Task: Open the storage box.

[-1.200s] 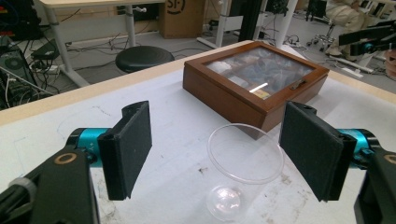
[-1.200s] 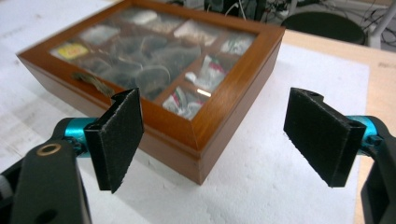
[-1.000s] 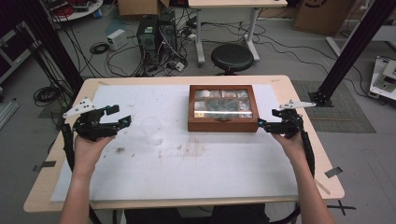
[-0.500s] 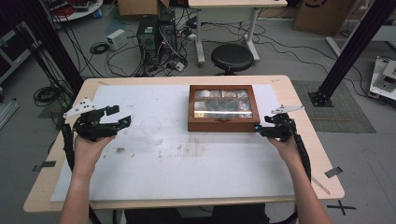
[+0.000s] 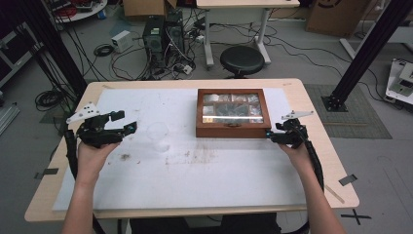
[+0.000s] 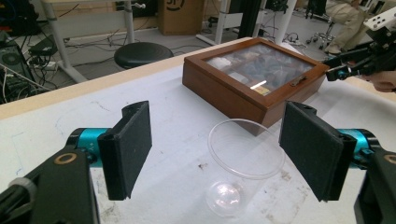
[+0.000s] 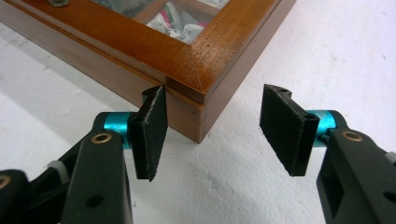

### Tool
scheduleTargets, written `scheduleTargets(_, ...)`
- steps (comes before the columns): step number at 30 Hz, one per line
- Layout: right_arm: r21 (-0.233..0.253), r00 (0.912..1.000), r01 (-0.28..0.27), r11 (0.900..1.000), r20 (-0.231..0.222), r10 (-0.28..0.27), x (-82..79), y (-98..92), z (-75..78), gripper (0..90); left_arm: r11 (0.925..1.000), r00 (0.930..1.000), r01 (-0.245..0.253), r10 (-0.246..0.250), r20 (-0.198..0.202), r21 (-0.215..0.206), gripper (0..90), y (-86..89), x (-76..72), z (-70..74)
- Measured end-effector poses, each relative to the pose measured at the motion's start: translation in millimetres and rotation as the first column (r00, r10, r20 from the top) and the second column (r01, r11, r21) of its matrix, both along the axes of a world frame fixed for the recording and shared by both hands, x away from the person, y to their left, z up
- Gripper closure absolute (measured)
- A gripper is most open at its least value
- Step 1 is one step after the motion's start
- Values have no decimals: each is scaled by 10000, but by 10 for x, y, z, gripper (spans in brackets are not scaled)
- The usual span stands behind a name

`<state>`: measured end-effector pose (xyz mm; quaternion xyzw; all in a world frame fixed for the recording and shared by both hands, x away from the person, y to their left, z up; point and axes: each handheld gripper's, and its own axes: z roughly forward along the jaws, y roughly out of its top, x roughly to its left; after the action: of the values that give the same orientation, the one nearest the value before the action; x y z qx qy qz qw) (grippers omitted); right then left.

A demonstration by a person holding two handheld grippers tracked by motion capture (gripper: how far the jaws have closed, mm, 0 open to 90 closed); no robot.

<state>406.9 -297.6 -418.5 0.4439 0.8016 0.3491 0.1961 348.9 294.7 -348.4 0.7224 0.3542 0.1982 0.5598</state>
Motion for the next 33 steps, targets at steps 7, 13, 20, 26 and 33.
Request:
scheduleTargets(7, 67, 9996, -285, 9996, -11, 285, -3, 2, 9, 526, 10000, 10000, 24, -23, -48, 15, 255, -6, 2, -14)
scheduleTargets(13, 453, 9978, -623, 9970, -204, 632, 0, -11, 9, 641, 10000, 10000, 47, -47, -47, 1, 255, -22, 1, -10)
scheduleTargets(20, 751, 9973, -683, 9948, -227, 702, 6, -33, 13, 654, 10000, 10000, 57, -57, -2, -50, 255, -19, -1, -4)
scheduleTargets(26, 852, 9969, -781, 9933, 98, 775, -11, -40, 39, 652, 10000, 10000, 63, -63, -17, -29, 255, -21, 2, -7)
scheduleTargets(33, 430, 9953, -733, 9964, 660, 703, -36, 15, 69, 645, 10000, 10000, 62, -62, -16, -27, 254, -17, -5, -5)
